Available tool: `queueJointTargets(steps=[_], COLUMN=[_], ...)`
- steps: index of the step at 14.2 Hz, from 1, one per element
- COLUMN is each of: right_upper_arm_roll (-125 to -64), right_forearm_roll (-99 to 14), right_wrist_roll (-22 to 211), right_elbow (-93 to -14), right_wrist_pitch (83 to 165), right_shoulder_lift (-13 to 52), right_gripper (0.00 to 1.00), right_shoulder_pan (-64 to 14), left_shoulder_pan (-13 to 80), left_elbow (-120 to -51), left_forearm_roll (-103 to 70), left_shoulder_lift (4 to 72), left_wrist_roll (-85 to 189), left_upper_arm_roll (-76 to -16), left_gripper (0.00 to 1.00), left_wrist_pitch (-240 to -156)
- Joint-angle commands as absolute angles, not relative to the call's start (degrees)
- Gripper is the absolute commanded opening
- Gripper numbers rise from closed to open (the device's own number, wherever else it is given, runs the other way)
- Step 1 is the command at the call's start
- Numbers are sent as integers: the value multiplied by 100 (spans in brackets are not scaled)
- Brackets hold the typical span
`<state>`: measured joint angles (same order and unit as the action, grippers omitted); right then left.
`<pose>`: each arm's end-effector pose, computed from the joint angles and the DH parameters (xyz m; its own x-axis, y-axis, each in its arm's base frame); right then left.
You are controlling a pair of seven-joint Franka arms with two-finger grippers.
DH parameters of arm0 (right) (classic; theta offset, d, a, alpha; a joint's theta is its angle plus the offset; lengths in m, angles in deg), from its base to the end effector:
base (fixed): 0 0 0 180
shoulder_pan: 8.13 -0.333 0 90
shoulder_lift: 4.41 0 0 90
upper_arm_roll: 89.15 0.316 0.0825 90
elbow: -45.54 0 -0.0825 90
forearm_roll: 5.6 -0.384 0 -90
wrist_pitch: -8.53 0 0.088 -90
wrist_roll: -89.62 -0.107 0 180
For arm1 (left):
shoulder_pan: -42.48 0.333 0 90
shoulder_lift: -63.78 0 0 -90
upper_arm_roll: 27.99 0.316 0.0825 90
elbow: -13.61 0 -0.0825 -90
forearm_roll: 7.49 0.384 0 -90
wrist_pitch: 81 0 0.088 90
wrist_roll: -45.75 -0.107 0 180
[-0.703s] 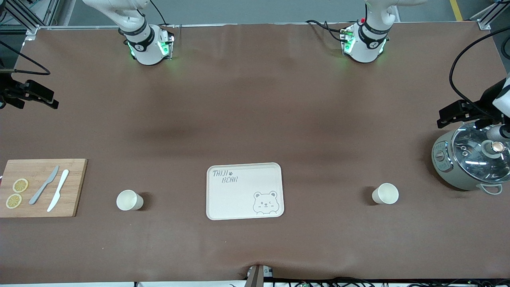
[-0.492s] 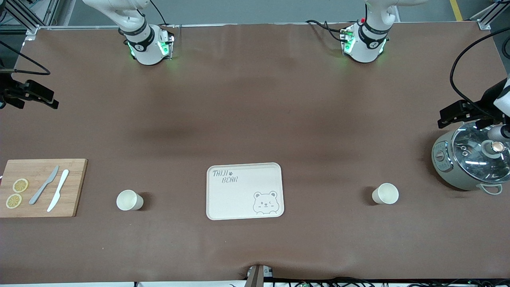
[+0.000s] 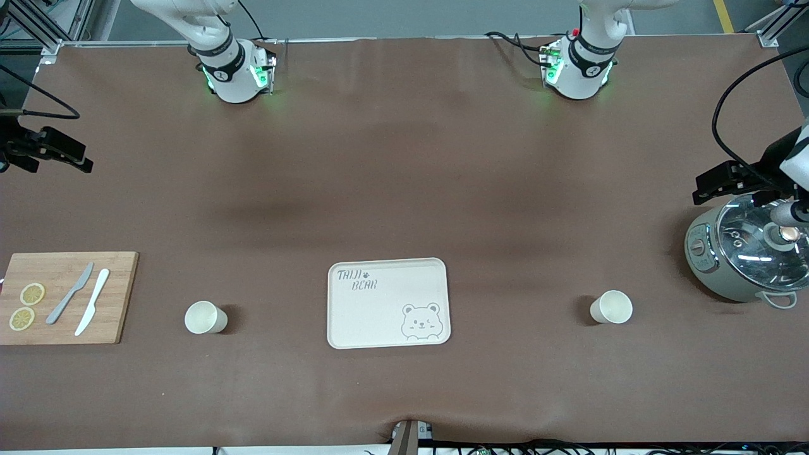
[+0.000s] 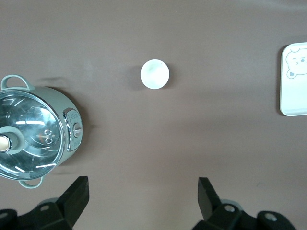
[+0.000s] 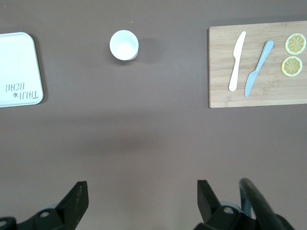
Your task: Place white IKEA cup upright on tray with both arms
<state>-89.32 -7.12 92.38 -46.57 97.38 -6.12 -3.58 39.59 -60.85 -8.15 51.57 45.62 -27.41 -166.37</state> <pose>0.5411 -0.0418 0.6218 0.9991 -0.0337 -0.0257 -0.0344 -0.9990 -0.0279 0.6110 -0.0267 0.6201 0.9988 -0.0437 -0.0227 -0.0435 -0.9990 0.0094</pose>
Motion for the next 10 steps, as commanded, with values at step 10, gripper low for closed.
queueJointTargets(steps=[10], right_upper_arm_roll=[-8871], right_forearm_roll=[-244], right_wrist_roll=[9155], right_elbow=[-4508], right_wrist_pitch=[9948], right_shoulder_lift=[-512], right_gripper=[100], right_shoulder_pan=[-321], left_shoulder_pan=[4115], left_elbow=[-6127], left_forearm_roll=[-477], left_shoulder_lift=[3963], left_wrist_roll=[4566], left_upper_arm_roll=[-2764], left_gripper=[100], left_wrist_pitch=[-17617])
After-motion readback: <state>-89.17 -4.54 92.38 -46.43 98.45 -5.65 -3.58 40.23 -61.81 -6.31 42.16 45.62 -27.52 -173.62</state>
